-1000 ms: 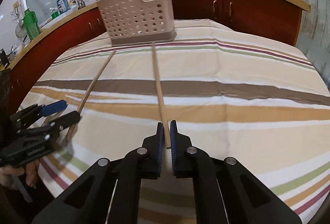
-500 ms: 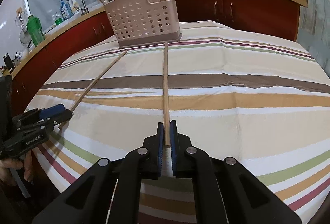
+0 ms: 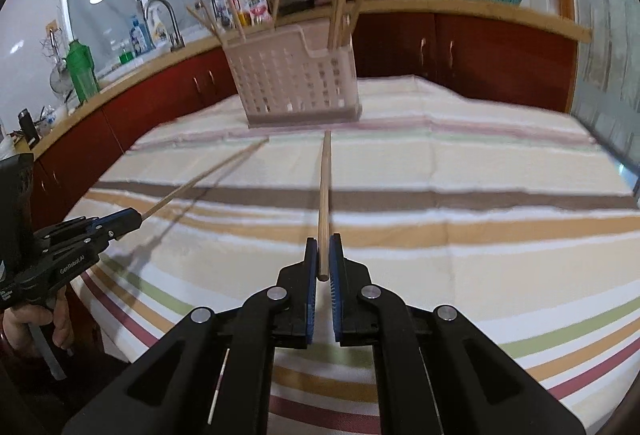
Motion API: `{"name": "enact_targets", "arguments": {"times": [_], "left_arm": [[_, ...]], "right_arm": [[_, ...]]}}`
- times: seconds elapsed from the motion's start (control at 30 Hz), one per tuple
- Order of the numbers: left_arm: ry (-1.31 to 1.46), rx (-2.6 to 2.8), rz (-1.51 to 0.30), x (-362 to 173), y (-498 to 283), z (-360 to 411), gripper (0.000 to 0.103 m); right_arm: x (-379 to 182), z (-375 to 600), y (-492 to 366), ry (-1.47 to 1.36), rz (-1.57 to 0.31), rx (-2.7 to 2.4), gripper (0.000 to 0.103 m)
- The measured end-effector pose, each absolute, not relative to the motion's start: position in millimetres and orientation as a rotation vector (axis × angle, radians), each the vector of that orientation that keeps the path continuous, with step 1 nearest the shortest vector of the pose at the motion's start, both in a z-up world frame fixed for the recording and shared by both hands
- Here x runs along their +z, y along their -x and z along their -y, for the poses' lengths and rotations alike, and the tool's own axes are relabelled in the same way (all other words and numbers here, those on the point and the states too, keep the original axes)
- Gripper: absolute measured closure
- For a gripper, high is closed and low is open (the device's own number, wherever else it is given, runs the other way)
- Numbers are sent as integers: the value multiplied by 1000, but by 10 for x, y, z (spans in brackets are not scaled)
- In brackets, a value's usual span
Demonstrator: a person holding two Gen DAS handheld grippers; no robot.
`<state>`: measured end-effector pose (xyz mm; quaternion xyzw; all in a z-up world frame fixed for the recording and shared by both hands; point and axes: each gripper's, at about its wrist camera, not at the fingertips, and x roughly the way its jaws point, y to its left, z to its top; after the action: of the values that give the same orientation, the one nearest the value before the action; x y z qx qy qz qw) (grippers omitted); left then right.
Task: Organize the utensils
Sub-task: 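Close the right tool on a chopstick while the left tool grasps another, then lift both held chopsticks and lower them into the caddy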
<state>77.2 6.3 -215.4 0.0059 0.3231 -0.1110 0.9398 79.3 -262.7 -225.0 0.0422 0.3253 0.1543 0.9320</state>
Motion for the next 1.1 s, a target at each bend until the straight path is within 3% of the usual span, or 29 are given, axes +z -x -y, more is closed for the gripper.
{"name": "enact_targets", "arguments": {"times": [0.57, 1.1], "left_arm": [[20, -192, -389, -1234, -996, -243, 97], [-36, -207, -305, -982, -1494, -135, 97]], "right_arm": [[-1456, 2650, -980, -50, -438, 314, 96], [-1217, 2443, -1533, -39, -332, 335, 96]]}}
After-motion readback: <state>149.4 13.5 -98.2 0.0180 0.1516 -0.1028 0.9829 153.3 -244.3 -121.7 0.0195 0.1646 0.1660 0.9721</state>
